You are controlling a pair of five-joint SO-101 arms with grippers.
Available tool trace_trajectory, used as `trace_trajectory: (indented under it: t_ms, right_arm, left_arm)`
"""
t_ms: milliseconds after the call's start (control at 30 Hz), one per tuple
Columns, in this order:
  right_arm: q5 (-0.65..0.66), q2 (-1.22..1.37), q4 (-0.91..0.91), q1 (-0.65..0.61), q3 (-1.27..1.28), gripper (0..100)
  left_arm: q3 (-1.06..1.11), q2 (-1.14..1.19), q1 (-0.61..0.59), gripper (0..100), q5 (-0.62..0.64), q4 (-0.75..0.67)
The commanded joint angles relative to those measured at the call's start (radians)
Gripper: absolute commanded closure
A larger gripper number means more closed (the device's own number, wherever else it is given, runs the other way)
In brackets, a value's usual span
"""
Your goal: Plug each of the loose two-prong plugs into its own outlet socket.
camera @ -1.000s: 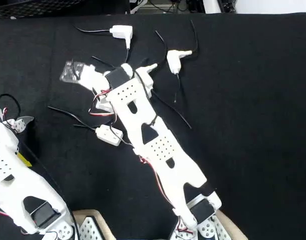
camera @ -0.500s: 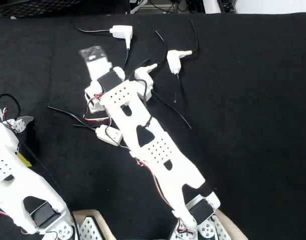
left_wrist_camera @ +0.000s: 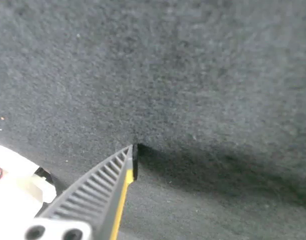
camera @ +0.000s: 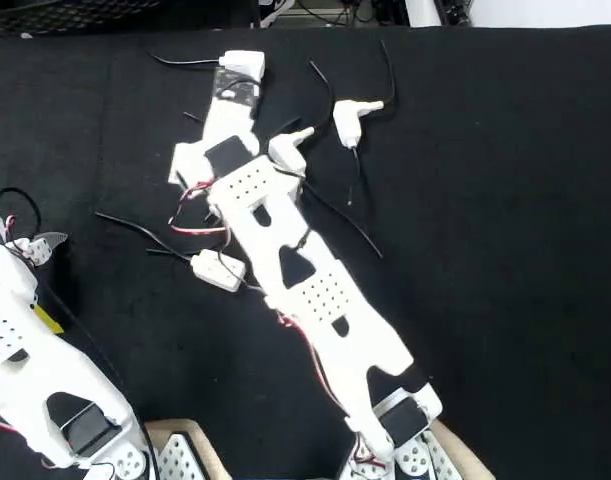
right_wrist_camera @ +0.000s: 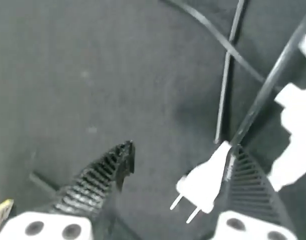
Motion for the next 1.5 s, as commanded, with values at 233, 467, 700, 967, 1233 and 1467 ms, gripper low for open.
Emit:
trace_trajectory:
  t_ms: [233, 467, 700, 967, 1233, 1467]
  right_arm:
    - [-0.012, -0.064, -0.035, 0.054, 0.110, 70.9]
    - [-0.052, -0.067, -0.035, 0.014, 0.105, 85.4]
    - [-0.048, -0.065, -0.035, -0.032, 0.110, 85.5]
    - [-0.046, -0.062, 0.035, -0.083, 0.114, 82.8]
    - [-0.046, 0.018, 0.043, -0.078, 0.113, 82.8]
    - [-0.048, 0.018, 0.071, -0.080, 0.110, 82.9]
  left_arm:
    - [0.025, -0.002, -0.012, 38, 0.003, 0.029]
    - [0.024, -0.002, -0.010, 38, 0.003, 0.029]
    - [0.022, -0.002, -0.010, 38, 0.005, 0.029]
    - [0.022, -0.002, -0.010, 38, 0.005, 0.029]
    - [0.024, -0.002, -0.016, 38, 0.003, 0.029]
    - [0.022, 0.003, -0.018, 38, 0.003, 0.029]
